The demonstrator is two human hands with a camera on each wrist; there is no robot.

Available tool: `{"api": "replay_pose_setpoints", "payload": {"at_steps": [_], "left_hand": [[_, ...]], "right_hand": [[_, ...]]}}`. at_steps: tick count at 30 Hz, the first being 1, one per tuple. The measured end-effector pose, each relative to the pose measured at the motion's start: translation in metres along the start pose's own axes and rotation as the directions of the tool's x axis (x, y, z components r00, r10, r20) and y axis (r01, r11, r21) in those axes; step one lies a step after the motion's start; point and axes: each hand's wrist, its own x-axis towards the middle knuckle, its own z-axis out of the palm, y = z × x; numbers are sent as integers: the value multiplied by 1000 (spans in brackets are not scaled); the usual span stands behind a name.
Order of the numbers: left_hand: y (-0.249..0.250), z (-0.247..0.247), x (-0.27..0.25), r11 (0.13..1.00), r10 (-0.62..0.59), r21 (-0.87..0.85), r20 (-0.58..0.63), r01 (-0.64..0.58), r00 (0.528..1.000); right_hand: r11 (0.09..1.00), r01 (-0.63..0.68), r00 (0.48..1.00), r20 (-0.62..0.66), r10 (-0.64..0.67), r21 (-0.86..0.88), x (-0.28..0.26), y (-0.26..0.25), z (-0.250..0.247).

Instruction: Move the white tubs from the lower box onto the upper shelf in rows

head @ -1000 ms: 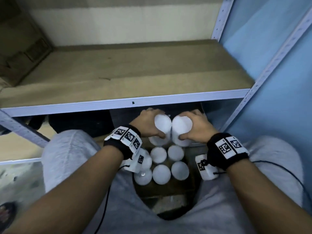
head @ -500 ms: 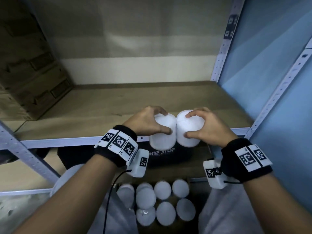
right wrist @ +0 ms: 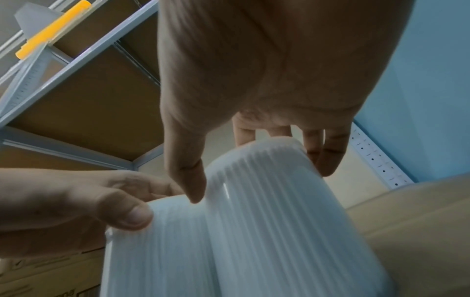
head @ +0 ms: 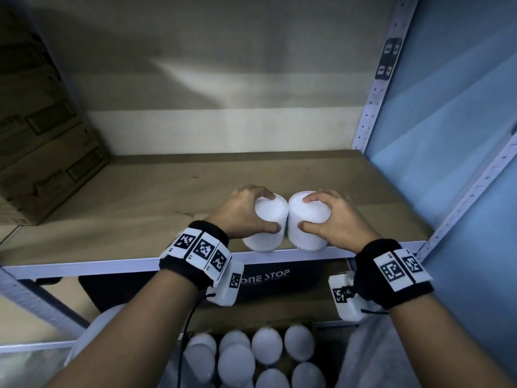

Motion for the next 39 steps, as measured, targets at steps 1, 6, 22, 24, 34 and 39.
{"api": "replay_pose_setpoints", "payload": {"at_steps": [1, 6, 22, 24, 34, 39], "left_hand": [[-2, 1, 1, 1000, 3, 2, 4, -3, 1000], [-4, 5, 0, 999, 30, 28, -5, -29, 1000], [16, -4, -31, 981, 54, 190, -53, -43, 997], [16, -2, -30, 983, 60, 179, -74, -46, 995], [12, 1, -1, 986, 80, 151, -100, -64, 992], [13, 4, 38, 978, 69, 200, -51, -57, 996]], "right_hand": [[1000, 6, 1000, 0, -6, -2, 0, 1, 0], [1000, 10, 1000, 2, -10, -26, -3, -3, 2], [968, 52, 997, -35, -63, -246, -33, -29, -16], [963, 47, 997, -53, -63, -267, -33, -31, -15], [975, -13, 996, -90, -7, -224, -8, -25, -13], [980, -44, 995, -95, 26, -192, 24, -18, -16]]}}
